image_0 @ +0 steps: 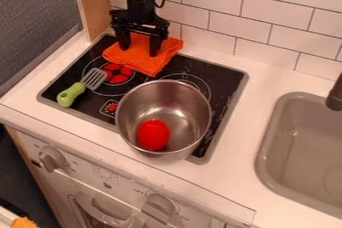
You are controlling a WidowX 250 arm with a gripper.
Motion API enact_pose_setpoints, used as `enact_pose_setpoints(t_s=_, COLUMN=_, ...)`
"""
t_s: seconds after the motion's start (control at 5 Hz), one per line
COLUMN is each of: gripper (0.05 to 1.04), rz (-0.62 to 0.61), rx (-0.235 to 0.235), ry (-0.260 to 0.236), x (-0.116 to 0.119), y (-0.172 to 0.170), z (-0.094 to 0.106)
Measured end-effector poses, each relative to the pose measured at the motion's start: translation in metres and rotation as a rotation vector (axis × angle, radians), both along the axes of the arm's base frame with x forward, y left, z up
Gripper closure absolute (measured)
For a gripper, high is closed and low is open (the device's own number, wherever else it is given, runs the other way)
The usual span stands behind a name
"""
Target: Move the orange cloth in the right side of the burner
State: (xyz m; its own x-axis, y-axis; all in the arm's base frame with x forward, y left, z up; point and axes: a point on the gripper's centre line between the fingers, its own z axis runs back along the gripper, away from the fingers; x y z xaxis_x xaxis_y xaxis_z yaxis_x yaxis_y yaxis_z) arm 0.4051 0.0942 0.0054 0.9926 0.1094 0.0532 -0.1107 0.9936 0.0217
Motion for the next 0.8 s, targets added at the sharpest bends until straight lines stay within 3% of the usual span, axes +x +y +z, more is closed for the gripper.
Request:
enact_pose_setpoints(t_s=0.4, gripper=0.085, rz=-0.117, rx=-0.057, ry=0.021, x=-0.011, y=-0.107, z=0.005)
enact_pose_setpoints(t_s=0.6, gripper=0.085, rz=-0.142, rx=-0.060, ry=0.033, x=-0.010, y=-0.160, z=0.007)
enact_pose_setpoints(t_s=0.8, gripper=0.085, rz=-0.142, rx=-0.053, ry=0.047, x=-0.011, y=-0.185, z=0.008)
